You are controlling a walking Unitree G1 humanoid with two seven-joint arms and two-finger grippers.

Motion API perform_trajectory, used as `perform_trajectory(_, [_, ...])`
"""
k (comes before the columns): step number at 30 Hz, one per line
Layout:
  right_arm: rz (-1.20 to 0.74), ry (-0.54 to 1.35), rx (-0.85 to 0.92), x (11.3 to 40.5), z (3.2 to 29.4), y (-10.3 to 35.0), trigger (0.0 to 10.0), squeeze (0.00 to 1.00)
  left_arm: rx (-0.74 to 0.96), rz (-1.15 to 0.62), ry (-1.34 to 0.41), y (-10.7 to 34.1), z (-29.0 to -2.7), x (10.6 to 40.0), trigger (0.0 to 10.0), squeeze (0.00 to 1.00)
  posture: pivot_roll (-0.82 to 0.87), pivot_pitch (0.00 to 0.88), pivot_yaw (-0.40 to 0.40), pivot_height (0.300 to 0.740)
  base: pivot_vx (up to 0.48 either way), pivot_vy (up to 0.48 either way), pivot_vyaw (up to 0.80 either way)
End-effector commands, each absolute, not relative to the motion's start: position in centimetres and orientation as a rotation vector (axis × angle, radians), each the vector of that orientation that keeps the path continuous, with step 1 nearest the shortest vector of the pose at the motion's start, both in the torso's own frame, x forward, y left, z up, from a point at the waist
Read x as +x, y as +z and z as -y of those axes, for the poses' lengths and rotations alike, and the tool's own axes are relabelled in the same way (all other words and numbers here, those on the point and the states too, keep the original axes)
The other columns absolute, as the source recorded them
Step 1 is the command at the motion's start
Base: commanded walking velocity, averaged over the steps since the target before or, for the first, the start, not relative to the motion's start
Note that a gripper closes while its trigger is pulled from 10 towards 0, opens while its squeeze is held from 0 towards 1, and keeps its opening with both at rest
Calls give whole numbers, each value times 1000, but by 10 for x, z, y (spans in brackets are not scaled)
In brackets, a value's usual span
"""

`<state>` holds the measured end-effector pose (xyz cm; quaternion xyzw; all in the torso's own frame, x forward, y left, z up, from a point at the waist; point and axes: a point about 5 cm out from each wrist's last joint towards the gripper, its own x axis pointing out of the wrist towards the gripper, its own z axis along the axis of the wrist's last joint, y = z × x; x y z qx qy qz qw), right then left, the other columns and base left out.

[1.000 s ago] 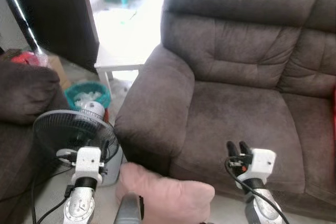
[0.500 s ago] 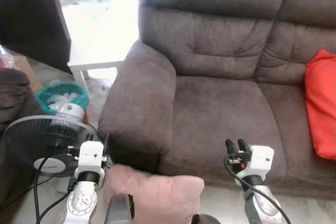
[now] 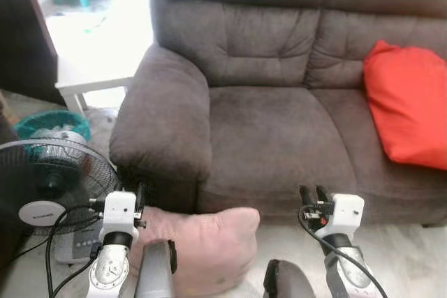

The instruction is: Move the pillow to the sofa from floor

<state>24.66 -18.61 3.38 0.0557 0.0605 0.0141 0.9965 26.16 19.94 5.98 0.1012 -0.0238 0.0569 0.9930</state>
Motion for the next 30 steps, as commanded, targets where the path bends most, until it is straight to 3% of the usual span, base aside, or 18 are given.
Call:
perform_trajectory(1, [-116, 35, 113, 248, 186, 35, 10000, 0, 191, -24, 122, 45, -201, 254, 10000, 0, 108, 39, -96, 547, 0, 0, 0])
perform_trajectory(30, [-127, 65, 100, 251, 182, 32, 10000, 0, 173, -48, 122, 39, -198, 257, 10000, 0, 102, 34, -94, 522, 0, 0, 0])
